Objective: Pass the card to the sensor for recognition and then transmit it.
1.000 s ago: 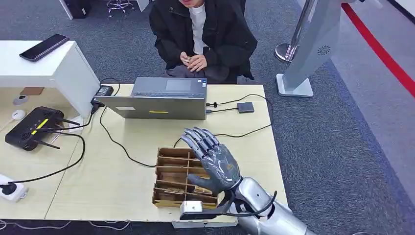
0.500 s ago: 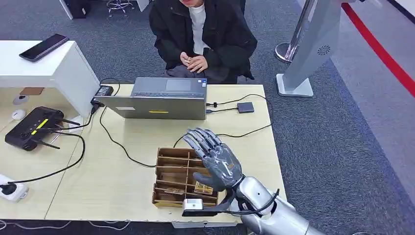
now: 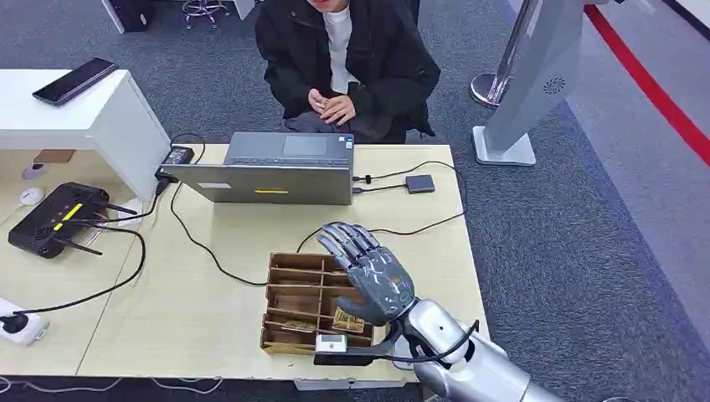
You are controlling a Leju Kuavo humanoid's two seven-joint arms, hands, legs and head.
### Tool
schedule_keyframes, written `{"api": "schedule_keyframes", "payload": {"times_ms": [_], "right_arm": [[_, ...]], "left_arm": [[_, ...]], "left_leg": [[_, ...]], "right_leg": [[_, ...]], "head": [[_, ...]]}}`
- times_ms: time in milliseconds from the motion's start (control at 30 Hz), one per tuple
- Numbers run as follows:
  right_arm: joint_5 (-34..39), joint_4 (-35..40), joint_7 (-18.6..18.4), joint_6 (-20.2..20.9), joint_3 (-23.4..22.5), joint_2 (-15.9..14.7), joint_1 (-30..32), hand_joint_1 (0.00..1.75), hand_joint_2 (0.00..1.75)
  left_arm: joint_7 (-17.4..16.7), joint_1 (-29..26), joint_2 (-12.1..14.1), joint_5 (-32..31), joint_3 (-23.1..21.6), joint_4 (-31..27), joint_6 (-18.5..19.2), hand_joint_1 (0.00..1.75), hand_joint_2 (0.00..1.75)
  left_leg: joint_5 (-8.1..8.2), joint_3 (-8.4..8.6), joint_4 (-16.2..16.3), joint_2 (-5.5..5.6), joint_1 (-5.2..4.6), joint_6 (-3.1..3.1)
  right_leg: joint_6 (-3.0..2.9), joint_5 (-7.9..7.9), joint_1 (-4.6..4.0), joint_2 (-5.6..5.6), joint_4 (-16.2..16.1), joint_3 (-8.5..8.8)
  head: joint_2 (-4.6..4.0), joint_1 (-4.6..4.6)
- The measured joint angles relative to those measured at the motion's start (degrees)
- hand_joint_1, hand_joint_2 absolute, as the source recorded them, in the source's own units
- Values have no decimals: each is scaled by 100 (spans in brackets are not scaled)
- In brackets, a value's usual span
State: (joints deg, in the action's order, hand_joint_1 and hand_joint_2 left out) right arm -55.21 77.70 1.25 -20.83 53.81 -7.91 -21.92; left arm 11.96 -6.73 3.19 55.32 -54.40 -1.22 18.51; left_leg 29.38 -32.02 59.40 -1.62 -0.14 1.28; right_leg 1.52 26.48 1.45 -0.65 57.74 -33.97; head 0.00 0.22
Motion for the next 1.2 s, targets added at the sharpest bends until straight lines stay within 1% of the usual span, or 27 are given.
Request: {"api": "schedule_keyframes", "payload": {"times_ms": [133, 200, 300, 400, 433, 467, 533, 667, 700, 867, 967, 1200], "right_arm": [[9, -11, -7, 24, 0, -4, -8, 10, 175], [22, -11, -13, 35, 0, -4, -10, 16, 175], [33, -13, -24, 42, 0, -7, -10, 17, 175], [39, -13, -39, 48, 0, -7, -11, 28, 175], [39, -13, -44, 48, 0, -7, -12, 26, 175], [39, -18, -44, 48, 0, -7, -14, 31, 175], [42, -26, -44, 48, 0, -9, -17, 31, 175], [42, -29, -46, 48, 0, -9, -24, 37, 175], [44, -29, -46, 50, 0, -9, -26, 35, 175], [59, -66, -48, 101, 0, -9, -45, 38, 175], [74, -92, -50, 109, 0, -9, -52, 45, 175], [94, -118, -50, 129, 0, -9, -71, 42, 175]], "left_arm": [[0, -5, 0, -48, 50, 0, 0, 0, 0], [0, -5, 0, -85, 90, 0, 0, 0, 0], [0, -6, 0, -127, 149, 0, 0, 0, 0], [0, -6, 0, -144, 173, 0, 0, 0, 0], [0, -7, 0, -151, 181, 0, 0, 0, 0], [0, -7, 0, -151, 188, 0, 0, 0, 0], [0, -8, 0, -162, 208, 0, 0, 0, 0], [0, -8, 0, -168, 216, 0, 0, 0, 0], [0, -8, 0, -168, 218, 0, 0, 0, 0], [0, -10, 0, -203, 271, 0, 0, 0, 0], [0, -10, 0, -227, 304, 0, 0, 0, 0], [-2, -11, 0, -256, 314, 0, 0, 0, 0]], "left_leg": [[0, 0, 0, 0, 0, 0], [0, 0, 0, 0, 0, 0], [0, 0, 0, 0, 0, 0], [0, 0, 0, 0, 0, 0], [0, 0, 0, 0, 0, 0], [0, 0, 0, 0, 0, 0], [0, 0, 0, 0, 0, 0], [0, 0, 0, 0, 0, 0], [0, 0, 0, 0, 0, 0], [0, 0, 0, 0, 0, 0], [0, 0, 0, 0, 0, 0], [0, 0, 0, 0, 0, 0]], "right_leg": [[0, 0, 0, 0, 0, 0], [0, 0, 0, 0, 0, 0], [0, 0, 0, 0, 0, 0], [0, 0, 0, 0, 0, 0], [0, 0, 0, 0, 0, 0], [0, 0, 0, 0, 0, 0], [0, 0, 0, 0, 0, 0], [0, 0, 0, 0, 0, 0], [0, 0, 0, 0, 0, 0], [0, 0, 0, 0, 0, 0], [0, 0, 0, 0, 0, 0], [0, 0, 0, 0, 0, 0]], "head": [[0, 0], [0, 0], [0, 0], [0, 0], [0, 0], [0, 0], [0, 0], [0, 0], [0, 0], [0, 0], [0, 0], [0, 0]]}}
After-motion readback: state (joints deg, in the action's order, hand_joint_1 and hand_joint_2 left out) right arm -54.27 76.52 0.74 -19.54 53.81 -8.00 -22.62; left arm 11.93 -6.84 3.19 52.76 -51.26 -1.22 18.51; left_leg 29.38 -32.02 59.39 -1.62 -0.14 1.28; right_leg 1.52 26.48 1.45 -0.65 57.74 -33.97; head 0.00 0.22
